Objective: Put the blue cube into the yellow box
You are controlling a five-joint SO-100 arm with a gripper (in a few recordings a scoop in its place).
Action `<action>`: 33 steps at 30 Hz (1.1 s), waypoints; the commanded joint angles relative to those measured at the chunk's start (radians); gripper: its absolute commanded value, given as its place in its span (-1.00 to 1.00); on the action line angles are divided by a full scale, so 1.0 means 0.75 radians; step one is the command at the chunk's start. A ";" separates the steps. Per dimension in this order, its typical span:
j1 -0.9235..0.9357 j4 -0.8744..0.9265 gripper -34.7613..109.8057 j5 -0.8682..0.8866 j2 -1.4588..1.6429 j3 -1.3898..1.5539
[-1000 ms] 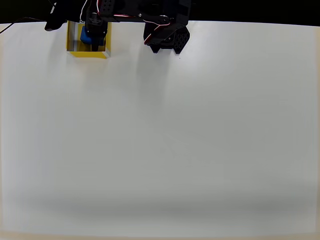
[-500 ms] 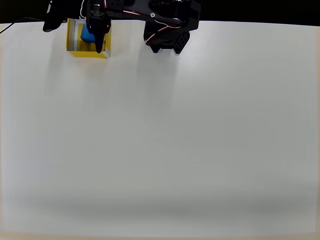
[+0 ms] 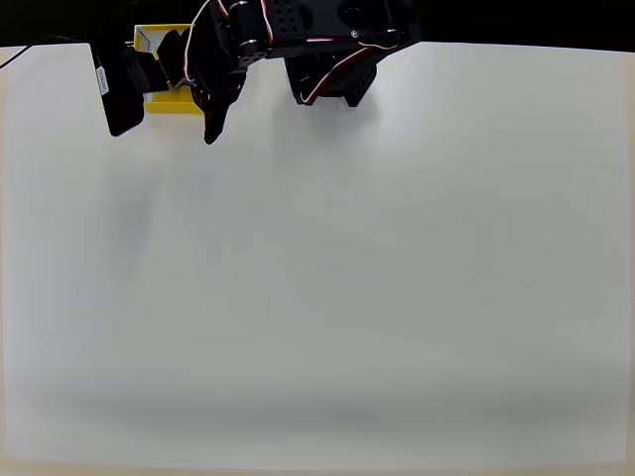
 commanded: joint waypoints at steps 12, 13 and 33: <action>-1.064 -0.123 -0.41 0.100 0.395 0.374; -1.123 -0.119 -0.44 0.096 0.440 0.413; -1.503 -0.100 -0.52 0.168 1.010 1.305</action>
